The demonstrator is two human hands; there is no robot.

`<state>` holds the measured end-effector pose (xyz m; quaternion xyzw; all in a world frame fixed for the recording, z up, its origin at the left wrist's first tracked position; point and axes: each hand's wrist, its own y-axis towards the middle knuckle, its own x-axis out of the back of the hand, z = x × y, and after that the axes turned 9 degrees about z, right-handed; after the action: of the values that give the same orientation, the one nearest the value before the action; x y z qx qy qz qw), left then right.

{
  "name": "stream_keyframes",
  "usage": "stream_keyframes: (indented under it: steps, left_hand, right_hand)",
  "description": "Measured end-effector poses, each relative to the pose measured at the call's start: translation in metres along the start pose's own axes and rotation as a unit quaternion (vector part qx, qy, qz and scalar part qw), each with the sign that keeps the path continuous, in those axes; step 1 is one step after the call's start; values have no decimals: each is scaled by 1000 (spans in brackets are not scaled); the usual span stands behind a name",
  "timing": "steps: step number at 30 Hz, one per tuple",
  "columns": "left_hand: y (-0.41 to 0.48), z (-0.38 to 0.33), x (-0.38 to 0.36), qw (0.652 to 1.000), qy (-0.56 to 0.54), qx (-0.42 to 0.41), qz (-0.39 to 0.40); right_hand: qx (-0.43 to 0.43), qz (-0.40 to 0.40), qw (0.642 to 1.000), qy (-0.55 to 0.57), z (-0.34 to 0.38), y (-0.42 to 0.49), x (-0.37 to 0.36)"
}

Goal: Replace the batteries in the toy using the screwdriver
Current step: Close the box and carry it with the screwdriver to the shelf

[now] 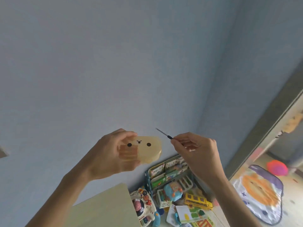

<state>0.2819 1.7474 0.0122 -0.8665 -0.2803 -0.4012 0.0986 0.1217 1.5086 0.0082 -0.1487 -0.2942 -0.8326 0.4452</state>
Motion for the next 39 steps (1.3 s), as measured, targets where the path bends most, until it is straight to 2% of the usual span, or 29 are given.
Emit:
stream_keyframes:
  steps: [7,12,16,24,33,39]
  left_hand:
    - [84,-106,-65,981,2,-168,96]
    - [144,-208,-161,944,-18,-279,178]
    - [192,-294,-248,910,-34,-335,242]
    - [288,-461,-405,871,-37,-400,284]
    - [409,-571,-534,860,-42,-411,298]
    - [530,-639,-609,847,-58,-446,283]
  right_hand:
    - [-84,-152,981,-89,-19,-75,117]
    - [-161,-253,936,-184,-52,-147,221]
    - [-200,-304,902,-231,-87,-194,309]
    - [-247,-353,852,-296,-181,-242,489]
    - [-276,-369,845,-272,-305,-221,637]
    - [-294,-369,842,-261,-410,-169,742]
